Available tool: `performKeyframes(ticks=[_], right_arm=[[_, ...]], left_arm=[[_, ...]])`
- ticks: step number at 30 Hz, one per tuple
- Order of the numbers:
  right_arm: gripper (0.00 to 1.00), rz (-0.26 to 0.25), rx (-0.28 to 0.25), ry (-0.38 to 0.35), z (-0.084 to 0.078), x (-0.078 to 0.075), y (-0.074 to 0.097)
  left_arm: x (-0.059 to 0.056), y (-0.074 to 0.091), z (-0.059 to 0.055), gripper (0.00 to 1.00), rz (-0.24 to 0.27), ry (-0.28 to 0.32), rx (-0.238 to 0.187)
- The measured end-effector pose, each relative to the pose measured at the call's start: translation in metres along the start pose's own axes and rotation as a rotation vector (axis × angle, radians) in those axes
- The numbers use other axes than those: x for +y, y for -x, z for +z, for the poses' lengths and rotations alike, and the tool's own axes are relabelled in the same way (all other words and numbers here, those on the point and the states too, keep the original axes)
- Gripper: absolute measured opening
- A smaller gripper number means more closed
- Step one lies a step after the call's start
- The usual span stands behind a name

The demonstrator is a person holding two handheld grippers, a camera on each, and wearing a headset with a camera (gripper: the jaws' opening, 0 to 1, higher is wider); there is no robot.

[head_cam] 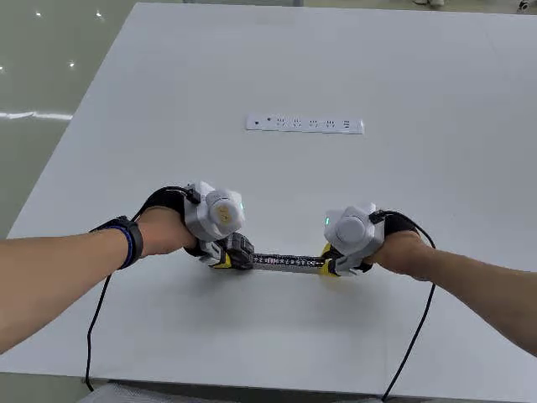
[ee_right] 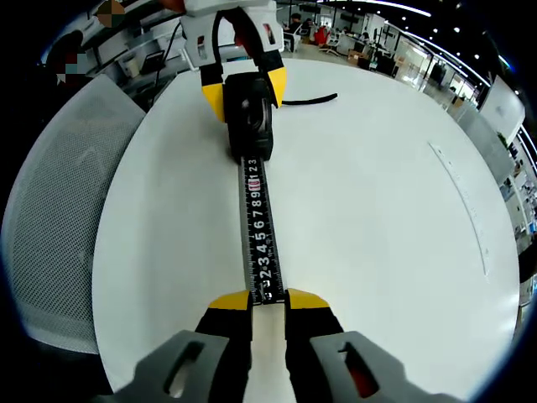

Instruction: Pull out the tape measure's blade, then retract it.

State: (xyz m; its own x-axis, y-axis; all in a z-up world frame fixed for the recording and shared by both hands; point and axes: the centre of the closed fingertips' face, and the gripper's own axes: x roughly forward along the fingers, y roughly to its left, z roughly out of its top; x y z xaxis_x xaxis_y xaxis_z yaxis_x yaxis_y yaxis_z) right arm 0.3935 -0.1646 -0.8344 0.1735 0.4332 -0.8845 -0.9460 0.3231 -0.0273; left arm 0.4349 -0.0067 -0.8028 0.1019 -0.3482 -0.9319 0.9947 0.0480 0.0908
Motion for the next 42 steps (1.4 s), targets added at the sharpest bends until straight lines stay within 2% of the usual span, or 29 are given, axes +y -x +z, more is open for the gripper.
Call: performKeyframes(ticks=[42], right_arm=[[0.13,-0.019,0.026,-0.022,-0.045,-0.006,0.022]], left_arm=[[-0.001,0.000,0.000,0.32,0.014,0.004,0.016]])
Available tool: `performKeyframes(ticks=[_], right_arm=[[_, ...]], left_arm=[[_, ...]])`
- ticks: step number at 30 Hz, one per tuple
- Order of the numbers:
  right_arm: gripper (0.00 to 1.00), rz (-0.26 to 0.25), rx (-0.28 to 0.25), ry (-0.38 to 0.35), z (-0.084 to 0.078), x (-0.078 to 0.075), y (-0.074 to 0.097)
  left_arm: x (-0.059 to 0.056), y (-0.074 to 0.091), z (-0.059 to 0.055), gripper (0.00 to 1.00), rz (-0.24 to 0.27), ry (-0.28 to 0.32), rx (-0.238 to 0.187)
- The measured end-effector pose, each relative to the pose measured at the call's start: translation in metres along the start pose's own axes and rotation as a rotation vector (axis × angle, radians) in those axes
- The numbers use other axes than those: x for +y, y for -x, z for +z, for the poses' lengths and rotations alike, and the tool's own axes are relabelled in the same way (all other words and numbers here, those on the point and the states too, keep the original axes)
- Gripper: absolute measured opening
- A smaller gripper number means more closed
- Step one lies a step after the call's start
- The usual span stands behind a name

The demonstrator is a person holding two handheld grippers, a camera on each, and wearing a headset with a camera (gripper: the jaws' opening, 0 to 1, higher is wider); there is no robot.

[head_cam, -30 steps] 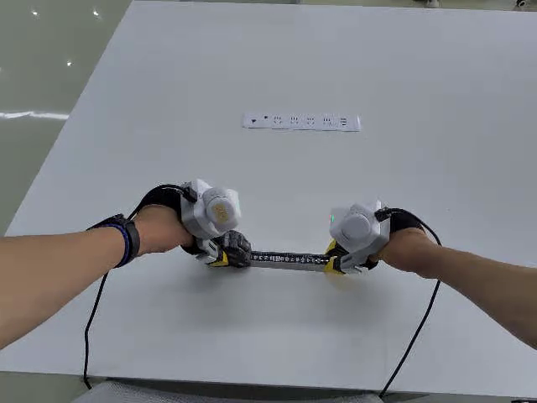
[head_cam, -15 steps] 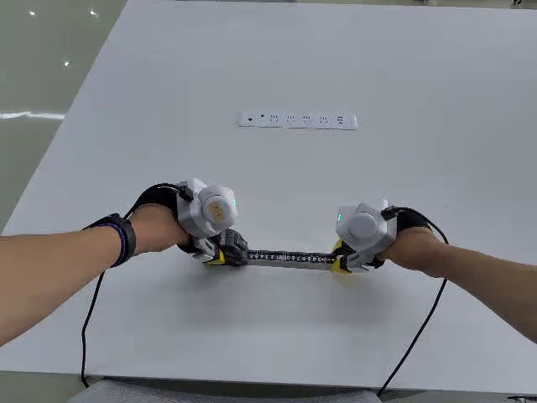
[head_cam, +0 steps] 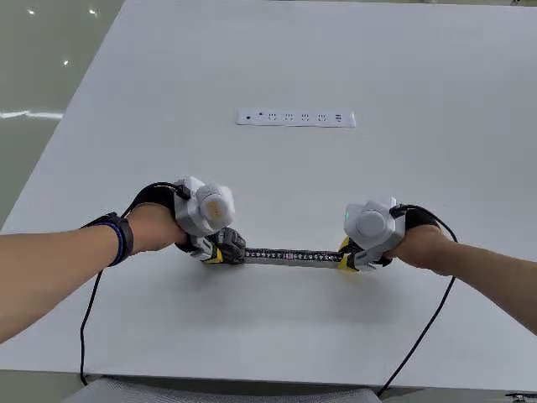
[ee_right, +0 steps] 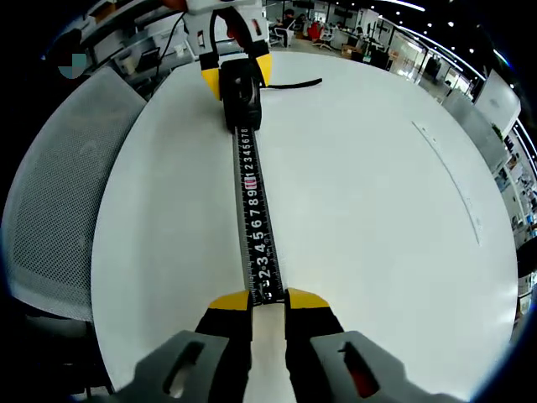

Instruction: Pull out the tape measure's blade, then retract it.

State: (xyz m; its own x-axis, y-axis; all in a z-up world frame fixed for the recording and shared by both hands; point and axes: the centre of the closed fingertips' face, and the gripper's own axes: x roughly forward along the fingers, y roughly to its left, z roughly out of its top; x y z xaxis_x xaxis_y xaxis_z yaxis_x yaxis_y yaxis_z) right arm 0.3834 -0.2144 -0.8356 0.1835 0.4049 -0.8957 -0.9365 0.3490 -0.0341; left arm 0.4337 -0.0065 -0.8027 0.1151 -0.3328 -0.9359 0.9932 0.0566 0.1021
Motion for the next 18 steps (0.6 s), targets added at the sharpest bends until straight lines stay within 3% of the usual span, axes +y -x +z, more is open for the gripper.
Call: performKeyframes(ticks=[18], right_arm=[[0.13,-0.015,0.021,-0.015,-0.025,-0.003,0.013]], left_arm=[[0.000,0.000,0.000,0.33,0.005,-0.005,0.008]])
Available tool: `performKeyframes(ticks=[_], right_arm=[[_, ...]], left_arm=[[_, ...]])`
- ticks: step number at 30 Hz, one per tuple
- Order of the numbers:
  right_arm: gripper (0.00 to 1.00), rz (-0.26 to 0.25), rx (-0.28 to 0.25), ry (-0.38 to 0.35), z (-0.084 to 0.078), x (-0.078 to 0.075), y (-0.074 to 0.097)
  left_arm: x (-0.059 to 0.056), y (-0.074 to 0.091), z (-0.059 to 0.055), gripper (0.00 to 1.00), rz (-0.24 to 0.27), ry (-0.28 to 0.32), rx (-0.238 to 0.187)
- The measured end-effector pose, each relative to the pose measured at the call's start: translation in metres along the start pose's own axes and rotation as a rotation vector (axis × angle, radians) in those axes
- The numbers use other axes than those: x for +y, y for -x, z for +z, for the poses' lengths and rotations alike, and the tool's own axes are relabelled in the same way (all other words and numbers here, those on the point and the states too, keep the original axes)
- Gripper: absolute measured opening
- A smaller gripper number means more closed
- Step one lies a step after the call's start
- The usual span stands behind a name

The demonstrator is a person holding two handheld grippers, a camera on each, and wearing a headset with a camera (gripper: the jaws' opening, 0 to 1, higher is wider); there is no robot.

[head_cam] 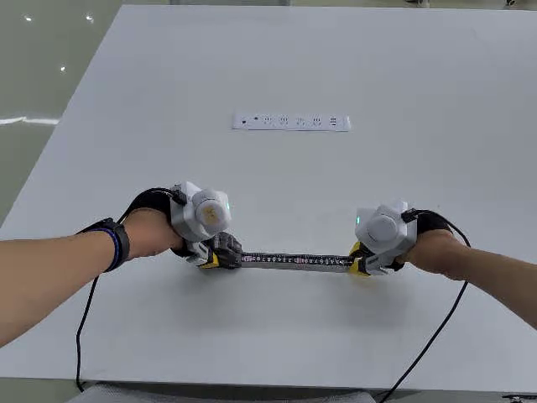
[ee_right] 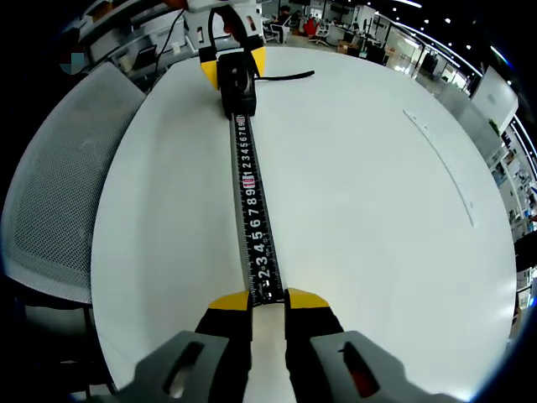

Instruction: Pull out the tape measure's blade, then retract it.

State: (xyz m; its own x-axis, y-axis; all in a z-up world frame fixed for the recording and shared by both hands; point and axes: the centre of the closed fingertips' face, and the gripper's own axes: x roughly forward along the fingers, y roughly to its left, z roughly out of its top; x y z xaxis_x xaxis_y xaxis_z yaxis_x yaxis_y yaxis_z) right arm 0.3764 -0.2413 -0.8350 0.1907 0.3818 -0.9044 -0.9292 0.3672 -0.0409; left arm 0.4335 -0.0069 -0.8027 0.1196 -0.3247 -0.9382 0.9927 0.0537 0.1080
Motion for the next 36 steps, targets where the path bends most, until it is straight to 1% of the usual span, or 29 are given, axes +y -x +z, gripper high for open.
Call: performKeyframes(ticks=[13,21,28,32,33,36], right_arm=[[0.13,-0.006,0.012,-0.005,-0.013,-0.003,0.006],[0.13,-0.008,0.017,-0.001,-0.017,-0.004,0.008],[0.13,-0.008,0.012,-0.002,-0.016,-0.004,0.009],[0.14,-0.003,0.006,-0.002,-0.016,-0.003,0.008],[0.14,-0.005,0.007,0.011,-0.015,-0.003,0.008],[0.15,-0.004,0.009,0.021,-0.015,-0.002,0.007]], left_arm=[[0.000,0.000,0.000,0.33,0.001,0.000,0.003],[0.000,0.000,0.000,0.33,0.002,0.001,0.005],[0.000,0.000,0.000,0.33,0.003,0.000,0.003],[0.000,0.000,0.000,0.33,0.004,-0.019,-0.002],[0.000,0.000,0.001,0.33,0.005,-0.024,-0.001],[0.000,0.000,0.001,0.33,0.006,-0.031,0.000]])
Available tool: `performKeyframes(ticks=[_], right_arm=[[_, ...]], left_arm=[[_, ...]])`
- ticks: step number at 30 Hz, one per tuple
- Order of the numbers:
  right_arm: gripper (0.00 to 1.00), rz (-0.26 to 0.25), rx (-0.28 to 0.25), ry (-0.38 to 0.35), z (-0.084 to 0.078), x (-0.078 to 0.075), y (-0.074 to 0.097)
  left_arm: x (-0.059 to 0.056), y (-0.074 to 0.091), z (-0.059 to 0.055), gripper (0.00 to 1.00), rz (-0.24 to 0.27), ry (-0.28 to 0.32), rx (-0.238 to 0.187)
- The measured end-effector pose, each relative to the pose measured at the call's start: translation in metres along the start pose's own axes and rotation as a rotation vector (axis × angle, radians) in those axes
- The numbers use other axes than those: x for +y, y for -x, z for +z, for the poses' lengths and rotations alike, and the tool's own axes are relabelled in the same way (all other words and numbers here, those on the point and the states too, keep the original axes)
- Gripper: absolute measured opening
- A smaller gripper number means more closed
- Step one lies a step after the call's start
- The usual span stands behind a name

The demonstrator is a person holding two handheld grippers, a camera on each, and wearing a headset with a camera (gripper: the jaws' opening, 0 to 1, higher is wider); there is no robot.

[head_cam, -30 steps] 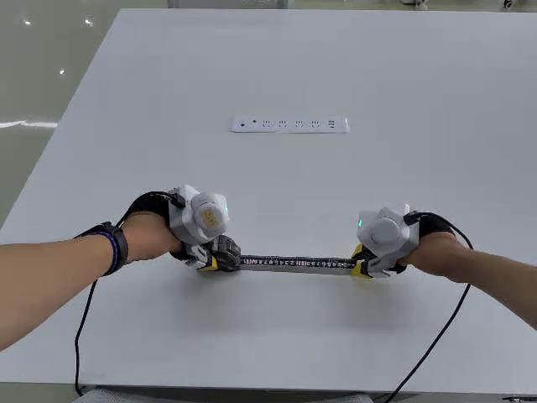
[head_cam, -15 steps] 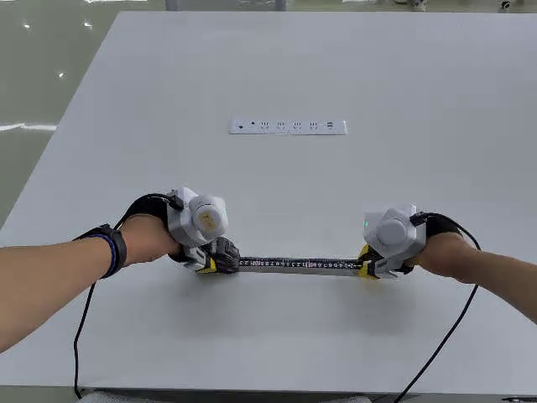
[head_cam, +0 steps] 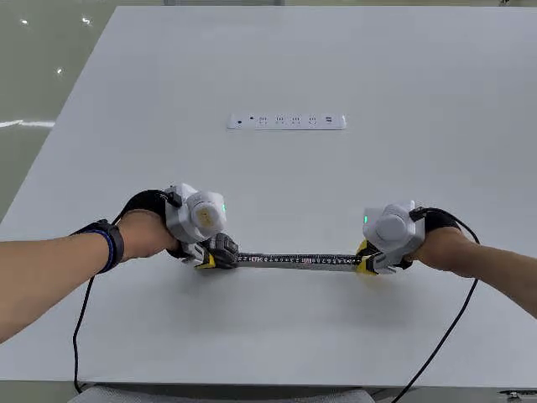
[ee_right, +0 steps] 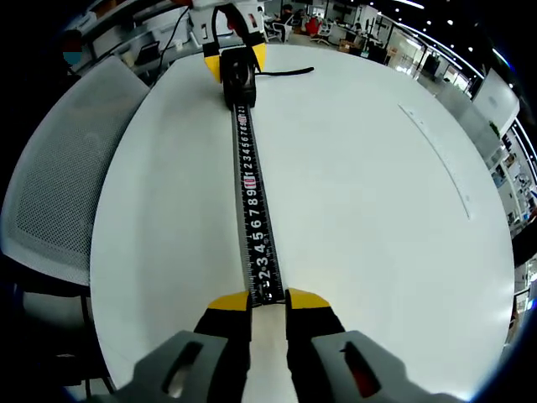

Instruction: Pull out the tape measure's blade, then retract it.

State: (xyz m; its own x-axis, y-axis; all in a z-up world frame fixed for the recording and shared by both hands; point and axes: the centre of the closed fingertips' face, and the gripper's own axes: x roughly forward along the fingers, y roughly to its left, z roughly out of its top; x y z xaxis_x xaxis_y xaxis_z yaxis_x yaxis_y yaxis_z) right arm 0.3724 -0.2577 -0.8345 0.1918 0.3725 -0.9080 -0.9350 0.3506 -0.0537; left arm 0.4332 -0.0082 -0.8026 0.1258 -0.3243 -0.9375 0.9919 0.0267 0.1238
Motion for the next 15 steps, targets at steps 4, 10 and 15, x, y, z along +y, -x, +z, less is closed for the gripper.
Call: performKeyframes(ticks=[4,10,15], right_arm=[[0.15,-0.008,-0.008,0.024,0.0003,0.0010,0.0004],[0.16,-0.022,-0.002,0.000,-0.0012,-0.0007,0.0011],[0.16,-0.041,0.000,-0.021,-0.0023,-0.0020,0.0010]], left_arm=[[0.0003,-0.0001,0.0003,0.34,0.005,-0.007,-0.005],[0.0019,-0.0004,0.0003,0.35,0.017,0.011,-0.010],[0.0042,0.0016,0.0023,0.39,0.027,0.054,-0.039]])
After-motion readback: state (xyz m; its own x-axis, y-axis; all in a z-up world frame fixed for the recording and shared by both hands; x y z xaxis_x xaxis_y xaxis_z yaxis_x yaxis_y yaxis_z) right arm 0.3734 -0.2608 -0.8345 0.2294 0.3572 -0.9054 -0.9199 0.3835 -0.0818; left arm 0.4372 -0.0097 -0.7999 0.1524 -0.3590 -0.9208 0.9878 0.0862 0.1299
